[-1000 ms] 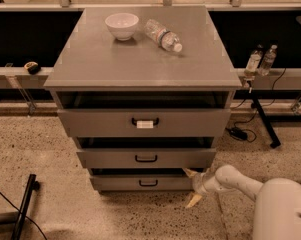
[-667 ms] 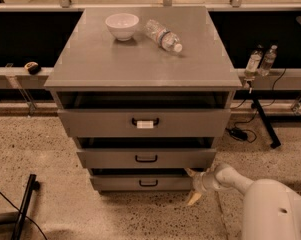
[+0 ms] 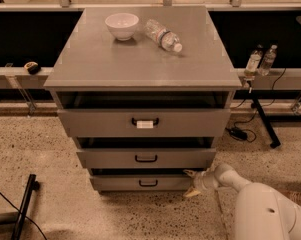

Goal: Open bottom drawer

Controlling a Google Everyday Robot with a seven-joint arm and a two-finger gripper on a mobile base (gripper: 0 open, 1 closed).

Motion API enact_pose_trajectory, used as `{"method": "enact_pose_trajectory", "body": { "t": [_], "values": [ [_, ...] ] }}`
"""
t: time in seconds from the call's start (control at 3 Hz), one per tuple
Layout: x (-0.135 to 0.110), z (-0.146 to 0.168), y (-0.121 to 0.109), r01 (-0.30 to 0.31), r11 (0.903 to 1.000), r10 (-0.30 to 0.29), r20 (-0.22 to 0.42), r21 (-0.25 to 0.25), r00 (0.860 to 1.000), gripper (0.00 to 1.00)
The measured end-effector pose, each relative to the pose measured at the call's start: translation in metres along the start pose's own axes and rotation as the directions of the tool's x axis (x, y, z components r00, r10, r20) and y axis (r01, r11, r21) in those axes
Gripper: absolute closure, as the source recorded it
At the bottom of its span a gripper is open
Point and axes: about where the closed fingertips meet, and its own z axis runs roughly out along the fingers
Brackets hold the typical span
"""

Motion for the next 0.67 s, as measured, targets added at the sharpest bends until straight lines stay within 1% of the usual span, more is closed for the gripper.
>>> {"method": "enact_pose_trajectory", "body": {
  "t": [0.33, 0.67],
  "values": [
    [-0.004, -0.009, -0.005, 0.017, 0.9989, -0.017, 0.018, 0.044, 1.0, 0.4],
    [-0.015, -0.014, -0.004, 0.048, 0.9973, -0.05, 0.031, 0.055, 0.998, 0.51]
  ]
}}
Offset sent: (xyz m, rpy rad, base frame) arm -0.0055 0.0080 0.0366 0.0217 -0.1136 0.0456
